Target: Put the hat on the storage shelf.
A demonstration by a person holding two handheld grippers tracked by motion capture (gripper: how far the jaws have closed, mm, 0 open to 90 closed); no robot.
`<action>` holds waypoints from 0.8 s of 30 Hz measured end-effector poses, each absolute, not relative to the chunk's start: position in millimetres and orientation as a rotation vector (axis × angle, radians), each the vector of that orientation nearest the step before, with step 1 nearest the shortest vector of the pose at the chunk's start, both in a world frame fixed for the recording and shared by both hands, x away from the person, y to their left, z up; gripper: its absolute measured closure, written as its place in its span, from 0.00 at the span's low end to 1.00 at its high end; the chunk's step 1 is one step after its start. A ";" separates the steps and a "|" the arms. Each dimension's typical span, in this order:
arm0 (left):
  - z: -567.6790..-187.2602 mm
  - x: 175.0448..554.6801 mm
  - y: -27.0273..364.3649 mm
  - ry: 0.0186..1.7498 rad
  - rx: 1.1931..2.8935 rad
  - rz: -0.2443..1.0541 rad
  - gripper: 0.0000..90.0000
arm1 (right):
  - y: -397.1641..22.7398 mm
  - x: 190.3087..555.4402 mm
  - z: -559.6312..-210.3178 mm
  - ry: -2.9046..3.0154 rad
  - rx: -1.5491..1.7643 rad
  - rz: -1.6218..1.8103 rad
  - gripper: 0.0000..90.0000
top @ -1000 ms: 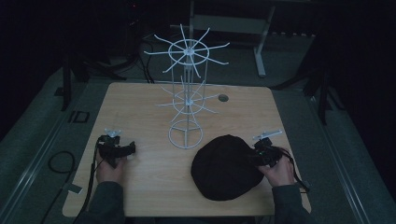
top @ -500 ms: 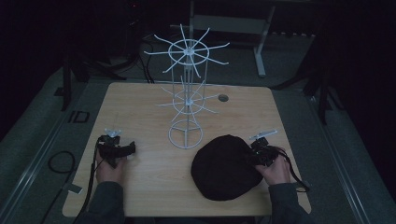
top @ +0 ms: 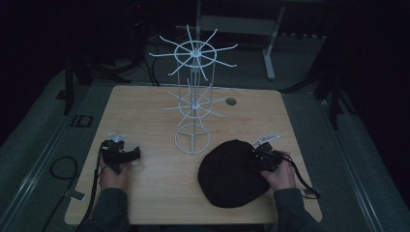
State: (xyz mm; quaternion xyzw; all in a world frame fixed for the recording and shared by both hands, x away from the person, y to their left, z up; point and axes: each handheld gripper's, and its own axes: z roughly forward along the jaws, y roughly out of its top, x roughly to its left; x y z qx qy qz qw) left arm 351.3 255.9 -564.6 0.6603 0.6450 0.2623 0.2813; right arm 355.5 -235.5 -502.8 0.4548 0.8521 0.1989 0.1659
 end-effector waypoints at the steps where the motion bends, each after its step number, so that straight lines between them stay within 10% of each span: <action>1: -564.6 351.2 255.8 1.728 1.770 0.703 0.16 | -234.1 355.7 -503.0 2.423 1.288 0.548 0.51; 24: -564.5 351.0 255.0 1.728 1.771 0.703 0.16 | -244.3 359.0 -495.7 2.326 1.455 0.637 0.88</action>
